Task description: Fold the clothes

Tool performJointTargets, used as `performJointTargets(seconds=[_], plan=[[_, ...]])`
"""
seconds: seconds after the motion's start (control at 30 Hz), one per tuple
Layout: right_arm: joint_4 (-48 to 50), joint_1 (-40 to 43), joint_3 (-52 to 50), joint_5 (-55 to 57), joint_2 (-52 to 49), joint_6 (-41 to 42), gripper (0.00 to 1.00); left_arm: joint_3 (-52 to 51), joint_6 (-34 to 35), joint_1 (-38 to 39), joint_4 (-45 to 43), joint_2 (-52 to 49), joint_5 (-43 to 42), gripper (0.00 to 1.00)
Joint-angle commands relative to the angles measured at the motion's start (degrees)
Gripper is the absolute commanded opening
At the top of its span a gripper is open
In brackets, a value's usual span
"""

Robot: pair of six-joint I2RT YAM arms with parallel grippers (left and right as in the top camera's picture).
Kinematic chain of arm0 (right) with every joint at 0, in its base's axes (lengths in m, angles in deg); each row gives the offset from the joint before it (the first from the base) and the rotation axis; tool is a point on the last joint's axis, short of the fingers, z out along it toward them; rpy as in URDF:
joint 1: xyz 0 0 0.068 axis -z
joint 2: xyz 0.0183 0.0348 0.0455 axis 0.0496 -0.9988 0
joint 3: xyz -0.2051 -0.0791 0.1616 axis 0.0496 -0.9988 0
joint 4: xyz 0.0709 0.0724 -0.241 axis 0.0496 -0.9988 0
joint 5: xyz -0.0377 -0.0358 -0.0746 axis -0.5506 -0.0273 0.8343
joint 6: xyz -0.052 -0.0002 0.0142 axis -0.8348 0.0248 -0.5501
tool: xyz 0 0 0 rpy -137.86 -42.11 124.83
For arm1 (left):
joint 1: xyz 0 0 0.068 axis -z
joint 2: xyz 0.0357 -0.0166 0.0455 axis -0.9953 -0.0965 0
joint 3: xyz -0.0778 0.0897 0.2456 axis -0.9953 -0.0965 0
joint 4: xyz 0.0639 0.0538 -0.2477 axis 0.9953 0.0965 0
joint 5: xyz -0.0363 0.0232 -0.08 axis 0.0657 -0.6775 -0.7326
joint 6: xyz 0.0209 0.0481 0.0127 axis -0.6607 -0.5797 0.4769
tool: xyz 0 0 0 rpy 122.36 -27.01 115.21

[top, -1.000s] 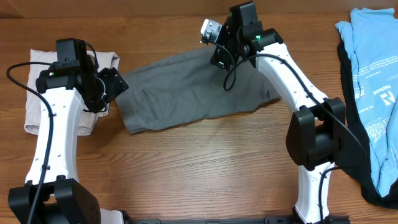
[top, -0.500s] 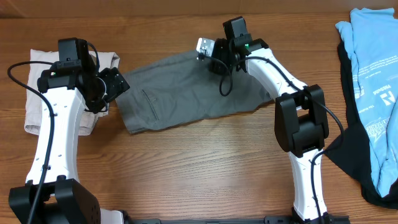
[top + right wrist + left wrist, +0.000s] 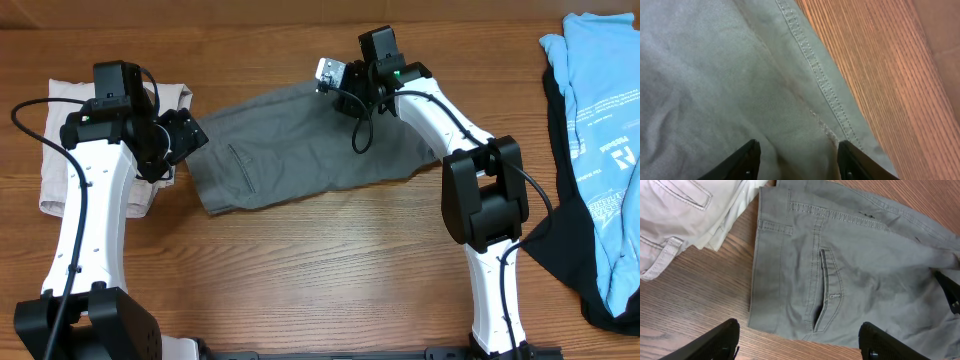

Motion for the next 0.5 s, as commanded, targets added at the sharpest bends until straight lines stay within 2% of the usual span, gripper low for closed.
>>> performJointTargets(seconds=[0.0,0.23,0.47], plan=[[-0.6,0.0,0.6,-1.3,-0.9,0.3,0.51,0.0,-1.1,0.3,-0.1,0.6,0.7,0.79],[-0.6,0.2,0.6,-1.3,-0.9,0.3,0.34,0.0,-1.1,0.3,-0.1,0.5,0.7,0.79],[-1.1,0.9,0.5,-1.3,-1.2,0.2,0.33,0.0,-1.1,0.3,-0.3,0.5,0.7,0.79]])
